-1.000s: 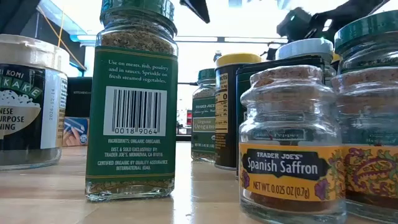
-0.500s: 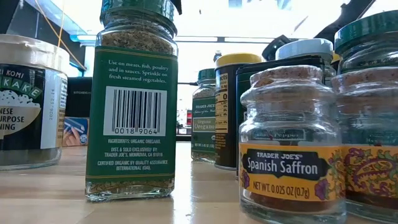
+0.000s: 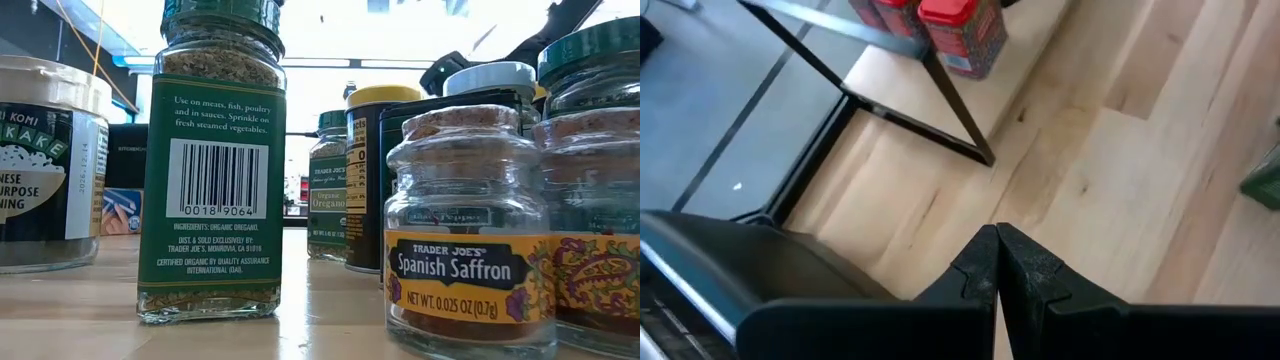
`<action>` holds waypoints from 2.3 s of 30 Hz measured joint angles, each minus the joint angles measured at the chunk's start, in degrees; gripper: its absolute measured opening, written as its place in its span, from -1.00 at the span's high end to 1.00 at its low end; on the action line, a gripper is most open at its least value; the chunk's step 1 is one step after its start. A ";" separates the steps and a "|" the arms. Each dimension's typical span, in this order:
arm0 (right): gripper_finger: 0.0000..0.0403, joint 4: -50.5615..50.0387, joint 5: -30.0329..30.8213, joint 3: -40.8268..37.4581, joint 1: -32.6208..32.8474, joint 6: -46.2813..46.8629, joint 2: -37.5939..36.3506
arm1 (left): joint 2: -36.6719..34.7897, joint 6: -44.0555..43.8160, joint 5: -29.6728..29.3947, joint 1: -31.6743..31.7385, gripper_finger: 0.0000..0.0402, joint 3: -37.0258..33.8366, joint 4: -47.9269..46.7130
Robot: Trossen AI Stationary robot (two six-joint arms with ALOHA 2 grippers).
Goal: Shelf spices
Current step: Put the red seasoning can on the shelf aligned with the other red seasoning can
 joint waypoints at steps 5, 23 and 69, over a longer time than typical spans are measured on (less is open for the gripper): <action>1.00 -1.24 2.57 0.09 4.95 5.36 -3.30 | -0.98 -1.51 0.78 -0.63 1.00 -5.17 2.89; 1.00 18.68 -5.53 0.11 7.17 0.83 7.92 | -1.09 -4.57 -1.77 -2.54 1.00 -11.55 8.50; 1.00 9.57 -8.71 3.60 7.66 -14.12 -0.90 | -1.08 -5.05 -2.09 -2.95 1.00 -11.53 9.29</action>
